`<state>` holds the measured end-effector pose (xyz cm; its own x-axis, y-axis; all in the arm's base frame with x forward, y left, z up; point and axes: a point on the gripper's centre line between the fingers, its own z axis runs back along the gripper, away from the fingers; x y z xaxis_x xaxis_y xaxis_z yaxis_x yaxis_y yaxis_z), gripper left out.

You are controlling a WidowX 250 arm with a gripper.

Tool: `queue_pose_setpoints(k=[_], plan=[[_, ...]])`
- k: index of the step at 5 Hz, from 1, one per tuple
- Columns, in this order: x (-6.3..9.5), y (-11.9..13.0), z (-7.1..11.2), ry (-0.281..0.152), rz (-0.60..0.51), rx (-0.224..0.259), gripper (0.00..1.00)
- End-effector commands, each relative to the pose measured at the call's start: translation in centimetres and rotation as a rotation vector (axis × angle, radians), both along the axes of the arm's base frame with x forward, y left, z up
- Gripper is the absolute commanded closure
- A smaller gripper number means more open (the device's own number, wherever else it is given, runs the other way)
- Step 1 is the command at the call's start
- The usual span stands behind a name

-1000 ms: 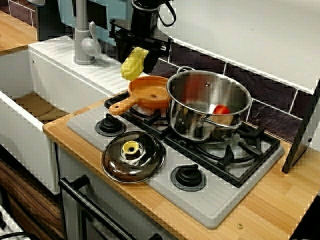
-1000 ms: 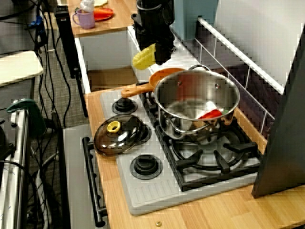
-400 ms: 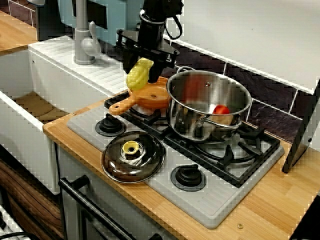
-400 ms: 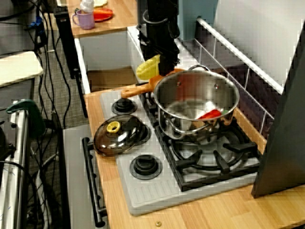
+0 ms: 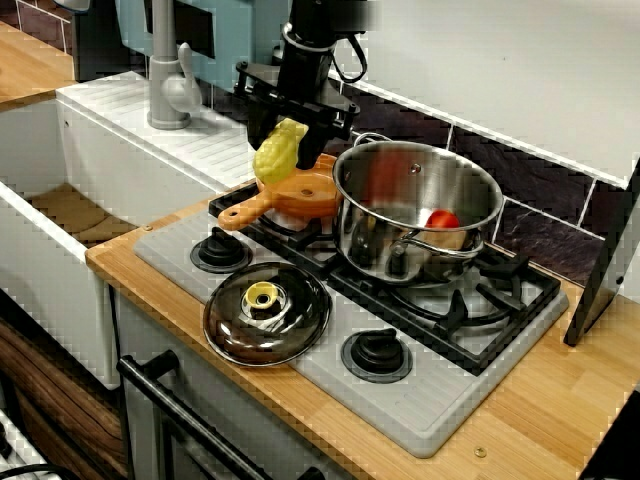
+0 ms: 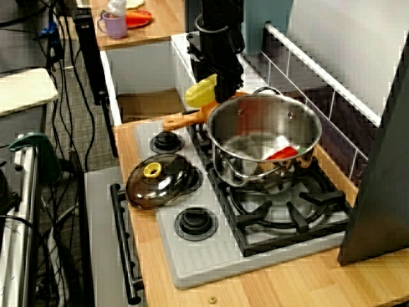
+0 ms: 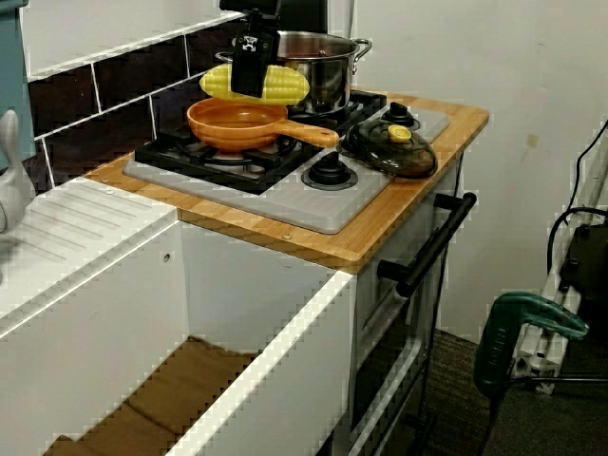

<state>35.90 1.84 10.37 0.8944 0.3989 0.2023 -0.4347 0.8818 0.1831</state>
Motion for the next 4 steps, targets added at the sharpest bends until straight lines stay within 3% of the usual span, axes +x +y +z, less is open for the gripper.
queue_pose_setpoints(k=[1,4], plan=[[0.8,0.8,1.6,-0.052,0.014,0.002,0.00],[0.7,0.9,2.8,-0.056,0.005,-0.015,0.00]])
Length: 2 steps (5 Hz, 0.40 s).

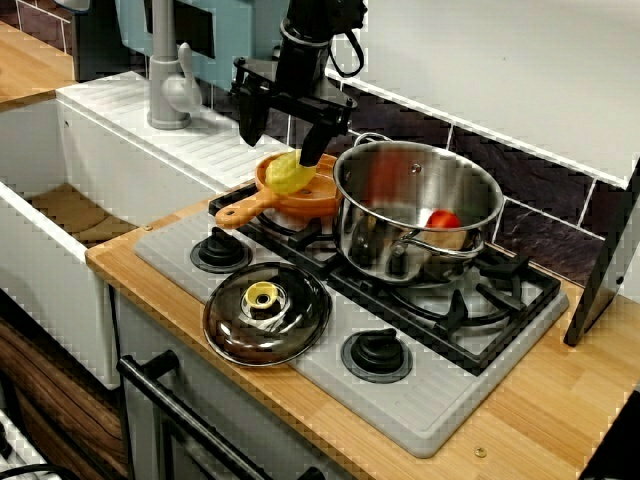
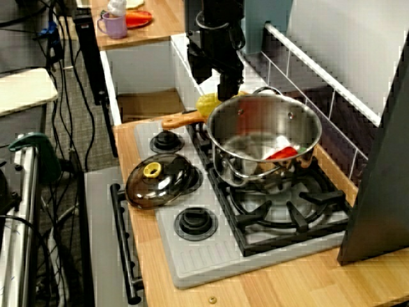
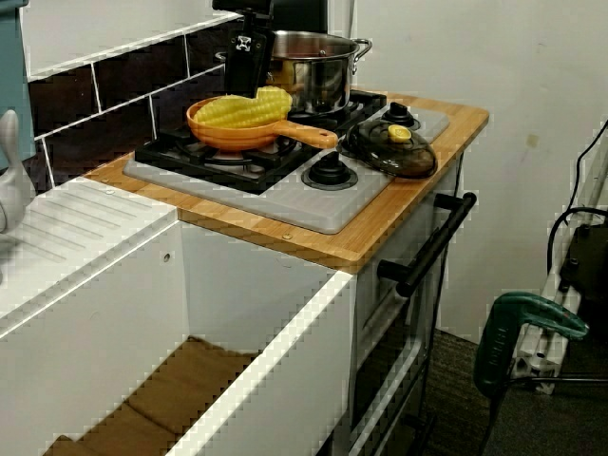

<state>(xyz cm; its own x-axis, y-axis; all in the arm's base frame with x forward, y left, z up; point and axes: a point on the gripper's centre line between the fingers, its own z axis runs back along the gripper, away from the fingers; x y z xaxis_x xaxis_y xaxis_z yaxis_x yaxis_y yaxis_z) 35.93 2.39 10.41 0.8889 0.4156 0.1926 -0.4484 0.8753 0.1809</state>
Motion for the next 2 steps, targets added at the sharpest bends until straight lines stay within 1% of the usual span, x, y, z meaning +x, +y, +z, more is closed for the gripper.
queue_pose_setpoints(k=[1,2], plan=[[0.77,-0.05,4.04,-0.072,-0.045,-0.066,0.00],[0.77,-0.29,4.99,-0.087,-0.050,-0.094,0.00]])
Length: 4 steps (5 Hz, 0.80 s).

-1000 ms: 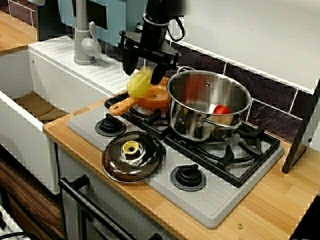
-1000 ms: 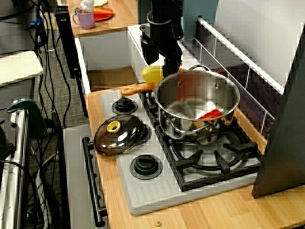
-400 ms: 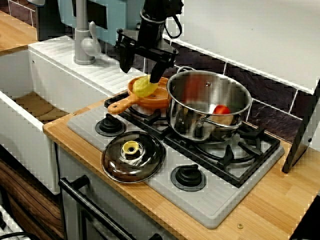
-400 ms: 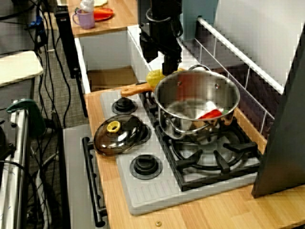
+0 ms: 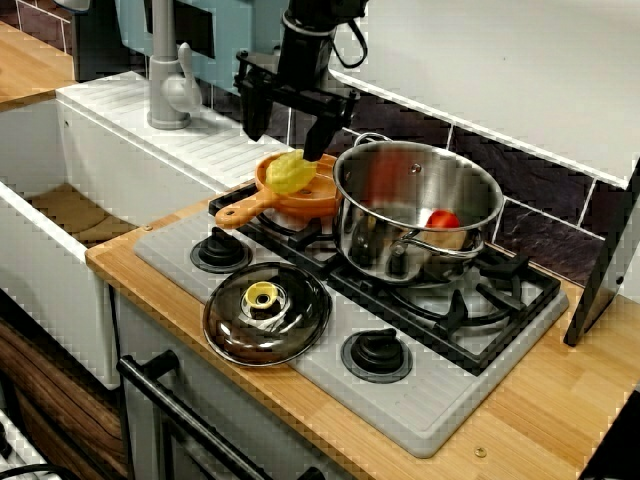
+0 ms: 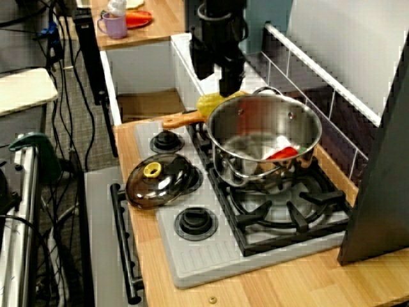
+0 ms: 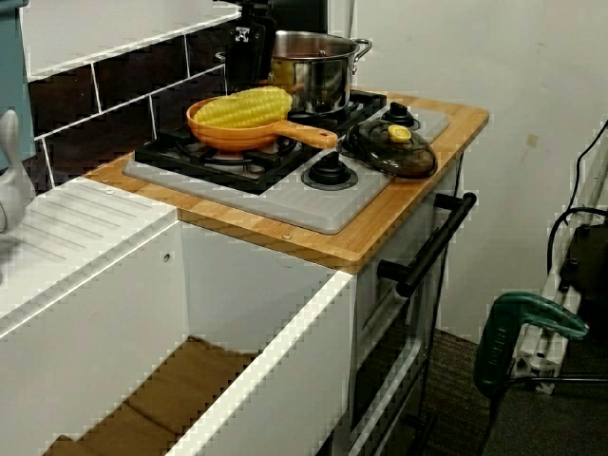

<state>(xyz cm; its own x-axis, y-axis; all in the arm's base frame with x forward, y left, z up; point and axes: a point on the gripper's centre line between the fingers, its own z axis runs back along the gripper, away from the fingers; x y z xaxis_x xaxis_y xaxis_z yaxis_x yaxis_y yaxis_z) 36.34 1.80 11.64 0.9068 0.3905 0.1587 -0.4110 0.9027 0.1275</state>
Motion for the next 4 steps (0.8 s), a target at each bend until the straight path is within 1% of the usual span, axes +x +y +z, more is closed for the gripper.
queue_pose_setpoints(k=[1,2,3,4], plan=[[0.4,0.1,4.3,-0.102,-0.016,-0.048,0.00],[0.6,-0.3,5.0,-0.102,-0.081,-0.072,0.00],[1.0,-0.5,5.4,-0.060,-0.181,-0.086,0.00],[1.1,-0.6,5.1,-0.030,-0.266,-0.072,0.00]])
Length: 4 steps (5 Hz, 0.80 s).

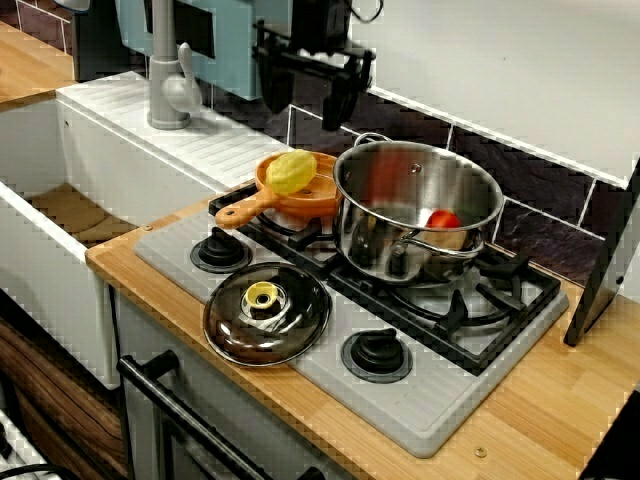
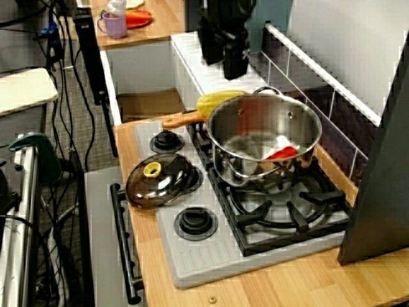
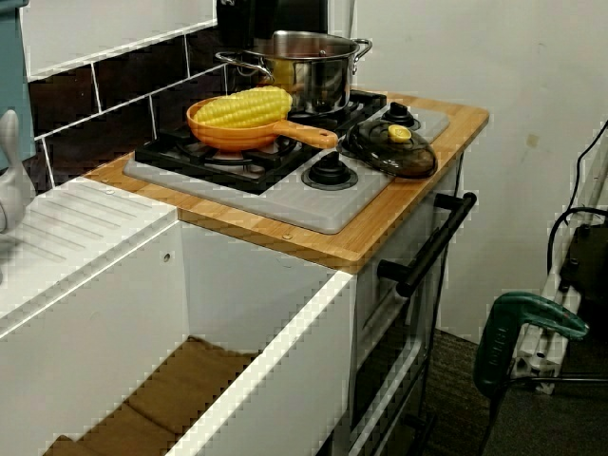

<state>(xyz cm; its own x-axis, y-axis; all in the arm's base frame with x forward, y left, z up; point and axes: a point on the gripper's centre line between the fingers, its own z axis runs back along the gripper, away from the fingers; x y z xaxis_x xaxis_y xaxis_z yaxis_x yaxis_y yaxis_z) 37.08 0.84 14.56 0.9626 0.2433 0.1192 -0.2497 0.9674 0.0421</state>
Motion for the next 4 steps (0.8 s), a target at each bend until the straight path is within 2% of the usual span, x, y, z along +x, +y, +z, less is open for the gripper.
queue_pose_setpoints(k=[1,2,4], plan=[[0.3,0.1,1.9,-0.016,-0.160,0.050,0.00],[0.1,0.0,1.6,0.037,-0.228,0.073,0.00],[-0.9,-0.2,0.6,0.046,-0.260,0.080,0.00]])
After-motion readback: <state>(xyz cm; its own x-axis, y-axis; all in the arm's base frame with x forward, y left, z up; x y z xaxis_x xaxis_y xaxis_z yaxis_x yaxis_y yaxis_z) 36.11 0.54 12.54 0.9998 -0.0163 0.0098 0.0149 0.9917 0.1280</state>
